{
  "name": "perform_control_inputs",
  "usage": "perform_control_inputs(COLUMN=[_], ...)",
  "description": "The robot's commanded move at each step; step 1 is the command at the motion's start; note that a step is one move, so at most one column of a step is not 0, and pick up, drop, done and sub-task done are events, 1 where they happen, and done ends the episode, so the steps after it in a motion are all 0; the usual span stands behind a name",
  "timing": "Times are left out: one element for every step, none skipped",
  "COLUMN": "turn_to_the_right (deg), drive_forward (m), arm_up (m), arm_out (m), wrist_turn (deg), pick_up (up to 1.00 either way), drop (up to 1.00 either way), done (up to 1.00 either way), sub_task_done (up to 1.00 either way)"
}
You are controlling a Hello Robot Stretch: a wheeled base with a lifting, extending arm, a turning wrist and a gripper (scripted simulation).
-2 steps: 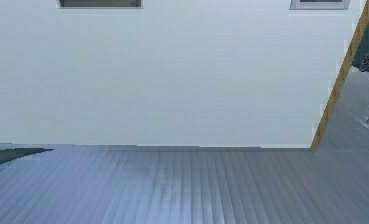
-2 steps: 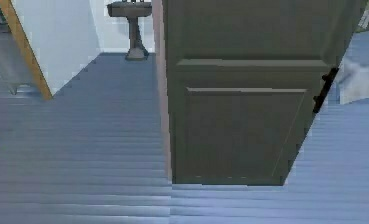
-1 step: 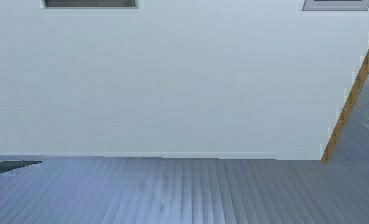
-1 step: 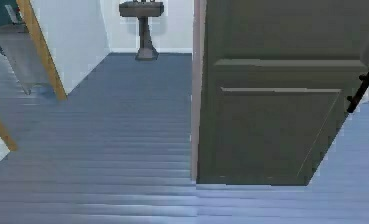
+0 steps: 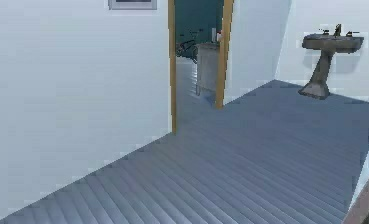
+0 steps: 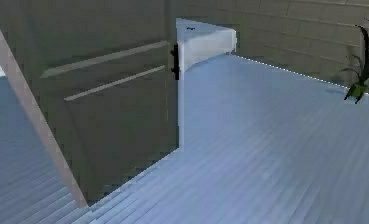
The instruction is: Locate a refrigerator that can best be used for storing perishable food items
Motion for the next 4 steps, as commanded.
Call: perform_control_inputs(turn_to_the_right=[0.0,21.0,0.0,3.0], drive_forward=[1.0,0.0,0.05,0.0], arm_up=[0.0,0.0,0.0,0.0], arm_out=[0.0,0.0,0.0,0.0], wrist_turn=[0.0,0.0,0.0,0.0], pick_up=[0.0,0.0,0.0,0.0], drop=[0.0,0.0,0.0,0.0], done=[0.0,0.0,0.0,0.0], sub_task_done=[0.0,0.0,0.0,0.0])
